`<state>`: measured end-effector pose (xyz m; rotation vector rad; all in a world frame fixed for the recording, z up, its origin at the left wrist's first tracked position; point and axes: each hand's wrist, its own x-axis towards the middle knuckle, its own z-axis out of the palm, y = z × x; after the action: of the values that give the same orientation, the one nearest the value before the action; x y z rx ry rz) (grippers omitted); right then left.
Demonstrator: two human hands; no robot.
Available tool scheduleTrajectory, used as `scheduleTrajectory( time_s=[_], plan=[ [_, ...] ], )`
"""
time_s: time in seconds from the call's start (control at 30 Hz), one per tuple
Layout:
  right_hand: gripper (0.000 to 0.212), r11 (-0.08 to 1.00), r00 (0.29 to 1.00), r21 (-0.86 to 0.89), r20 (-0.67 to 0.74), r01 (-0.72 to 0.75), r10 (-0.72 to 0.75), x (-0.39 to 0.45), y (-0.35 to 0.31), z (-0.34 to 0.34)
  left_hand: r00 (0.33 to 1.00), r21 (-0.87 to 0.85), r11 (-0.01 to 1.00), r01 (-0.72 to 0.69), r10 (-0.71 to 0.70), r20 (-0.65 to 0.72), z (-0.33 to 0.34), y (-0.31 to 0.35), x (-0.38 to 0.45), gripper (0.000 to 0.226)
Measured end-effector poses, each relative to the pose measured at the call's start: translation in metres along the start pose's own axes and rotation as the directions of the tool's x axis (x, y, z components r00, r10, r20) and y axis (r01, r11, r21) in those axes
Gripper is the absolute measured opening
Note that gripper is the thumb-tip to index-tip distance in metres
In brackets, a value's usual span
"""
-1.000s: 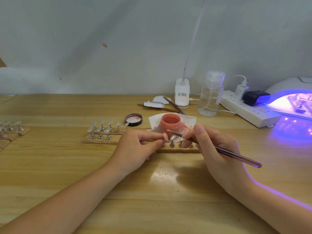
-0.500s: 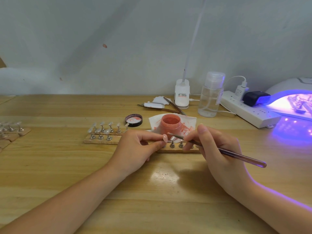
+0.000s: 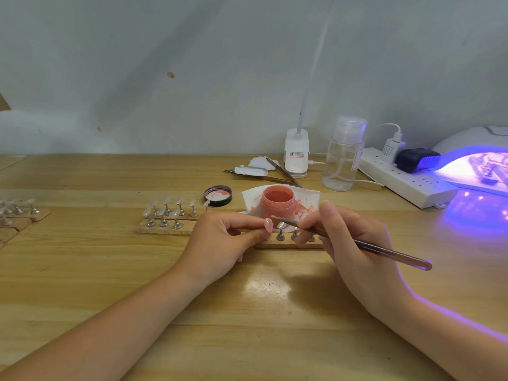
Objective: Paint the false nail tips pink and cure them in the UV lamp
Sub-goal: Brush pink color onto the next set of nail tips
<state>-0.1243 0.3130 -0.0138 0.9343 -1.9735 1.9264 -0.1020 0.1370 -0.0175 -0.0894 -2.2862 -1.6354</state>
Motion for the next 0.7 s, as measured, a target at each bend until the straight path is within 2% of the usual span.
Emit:
scheduleTrajectory(
  time_s=[0.27, 0.47, 0.7],
  plan=[
    [0.040, 0.999, 1.000, 0.045, 0.013, -0.013, 0.012, -0.0037, -0.0021, -0.0008, 1.000, -0.003, 1.000, -0.002, 0.002, -0.010, 0.0007, 0.0019, -0.0009, 0.015],
    [0.034, 0.999, 0.999, -0.034, 0.042, -0.011, 0.012, 0.0004, -0.0026, 0.0011, 1.000, 0.033, 0.999, 0.005, -0.004, -0.007, 0.0004, 0.0026, -0.0013, 0.011],
    [0.041, 0.999, 1.000, 0.050, 0.022, -0.022, 0.021, -0.0045, -0.0025, -0.0010, 1.000, 0.008, 1.000, 0.016, -0.016, -0.014, 0.0004, 0.0048, -0.0019, 0.020]
  ],
)
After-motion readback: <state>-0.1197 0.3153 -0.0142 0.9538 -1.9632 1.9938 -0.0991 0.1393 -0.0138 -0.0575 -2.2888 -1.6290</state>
